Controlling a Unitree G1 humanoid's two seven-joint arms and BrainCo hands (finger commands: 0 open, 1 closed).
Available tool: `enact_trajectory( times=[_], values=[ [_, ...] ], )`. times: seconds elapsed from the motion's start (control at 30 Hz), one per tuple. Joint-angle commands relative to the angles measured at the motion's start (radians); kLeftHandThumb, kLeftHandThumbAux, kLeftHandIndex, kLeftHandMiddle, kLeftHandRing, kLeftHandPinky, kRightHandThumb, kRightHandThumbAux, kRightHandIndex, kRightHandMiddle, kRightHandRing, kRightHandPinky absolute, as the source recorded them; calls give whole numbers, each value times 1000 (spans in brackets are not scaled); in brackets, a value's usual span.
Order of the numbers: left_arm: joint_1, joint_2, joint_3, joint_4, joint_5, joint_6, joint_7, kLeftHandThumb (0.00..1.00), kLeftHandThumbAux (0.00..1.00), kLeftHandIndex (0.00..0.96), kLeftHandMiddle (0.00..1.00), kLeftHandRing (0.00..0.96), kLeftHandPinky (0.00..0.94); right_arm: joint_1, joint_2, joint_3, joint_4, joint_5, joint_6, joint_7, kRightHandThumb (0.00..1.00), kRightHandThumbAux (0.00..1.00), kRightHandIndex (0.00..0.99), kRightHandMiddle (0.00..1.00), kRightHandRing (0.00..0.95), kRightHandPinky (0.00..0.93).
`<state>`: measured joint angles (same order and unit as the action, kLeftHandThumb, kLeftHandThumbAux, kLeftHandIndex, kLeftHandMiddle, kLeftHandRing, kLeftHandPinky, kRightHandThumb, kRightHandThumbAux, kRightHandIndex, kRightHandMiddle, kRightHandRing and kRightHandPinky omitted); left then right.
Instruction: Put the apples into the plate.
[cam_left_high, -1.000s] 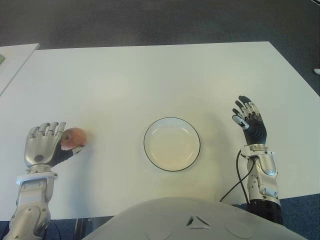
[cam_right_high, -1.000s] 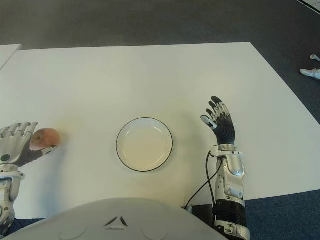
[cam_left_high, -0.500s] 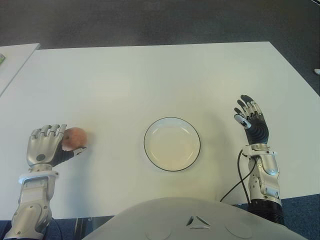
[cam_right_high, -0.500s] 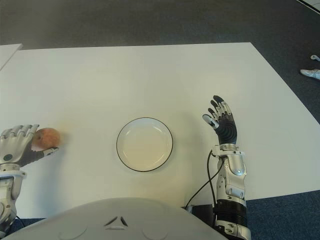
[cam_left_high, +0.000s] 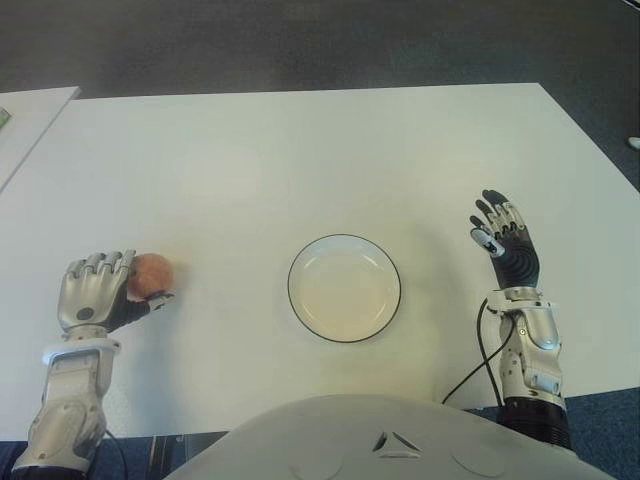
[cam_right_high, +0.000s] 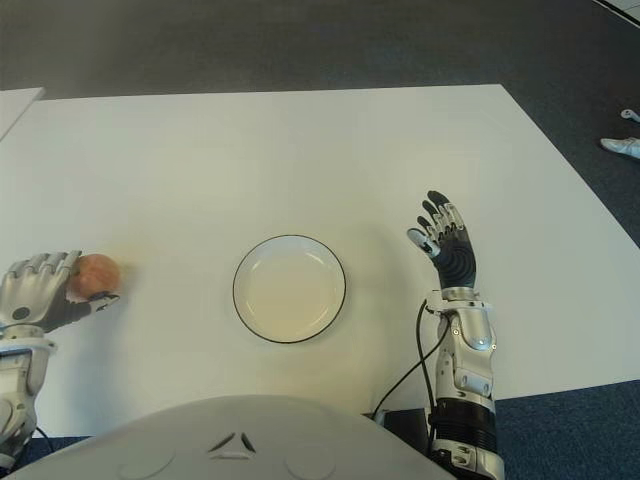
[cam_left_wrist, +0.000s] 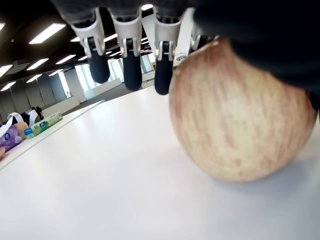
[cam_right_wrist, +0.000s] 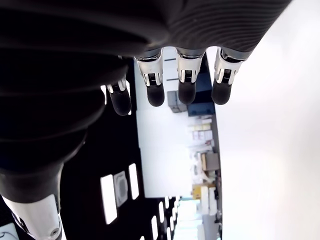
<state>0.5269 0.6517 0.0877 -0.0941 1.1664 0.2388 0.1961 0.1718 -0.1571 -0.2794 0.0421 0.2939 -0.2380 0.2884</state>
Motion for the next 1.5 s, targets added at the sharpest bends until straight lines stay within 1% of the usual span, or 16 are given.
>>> enact_trajectory(
  times=[0.03,0.27,0.4,0.47,0.5,0.57,0.67,0.8,0.87,0.9,0.93,1.03,1.13,1.23,1.37,1.5],
  values=[
    [-16,5,-36,53,-18,-10,-5,466,299,142,205,186,183,-12,-4,-11,24,25,7,10,158,685,114,57,23,25],
    [-46,10,-63,108,-34,-9,12,471,307,145,215,198,198,-26,-7,-24,45,38,6,20,147,687,107,55,21,14],
    [-57,13,-76,127,-42,-9,20,468,310,166,240,221,229,-34,-12,-29,59,46,4,30,142,688,106,47,14,15],
    [-61,13,-81,134,-45,-8,25,473,313,195,276,258,274,-36,-13,-30,63,47,4,32,141,688,105,44,12,15],
    [-63,13,-84,137,-49,-8,27,473,313,199,281,264,280,-37,-14,-31,65,48,5,33,141,688,105,44,11,15],
    [-71,12,-88,149,-61,-9,32,504,318,262,395,375,399,-40,-16,-34,69,51,7,37,139,684,101,42,9,8],
    [-84,11,-95,173,-79,-12,44,543,327,322,498,475,500,-42,-18,-36,74,56,8,43,133,680,94,40,7,2],
    [-115,11,-112,241,-98,-21,87,599,347,389,579,551,563,-47,-20,-40,77,63,10,47,122,679,88,39,5,2],
    [-132,13,-123,279,-101,-26,116,615,353,406,598,568,576,-48,-19,-42,79,67,10,47,121,678,87,38,5,2],
    [-145,14,-130,311,-100,-31,141,631,367,426,613,584,589,-49,-16,-44,80,72,9,47,125,678,89,39,6,3],
    [-157,16,-139,338,-96,-33,162,663,480,429,626,597,600,-52,-15,-46,83,78,9,49,128,678,92,40,6,3],
    [-181,26,-166,385,-88,-32,197,703,615,433,649,628,613,-57,-12,-51,90,89,4,54,137,678,96,43,8,5],
    [-209,46,-209,431,-61,-25,219,721,661,435,687,685,637,-61,-9,-55,96,100,-5,63,149,678,101,46,12,12],
    [-227,65,-240,457,-56,-33,239,730,676,437,713,719,672,-66,-9,-58,101,106,-11,69,157,672,103,51,16,14],
    [-243,90,-273,483,-73,-69,269,740,683,443,737,744,705,-70,-6,-60,104,109,-20,70,163,662,104,62,25,18],
    [-249,107,-290,496,-105,-107,298,744,687,445,764,763,752,-70,-3,-58,95,105,-24,63,168,656,106,72,35,24]
  ],
)
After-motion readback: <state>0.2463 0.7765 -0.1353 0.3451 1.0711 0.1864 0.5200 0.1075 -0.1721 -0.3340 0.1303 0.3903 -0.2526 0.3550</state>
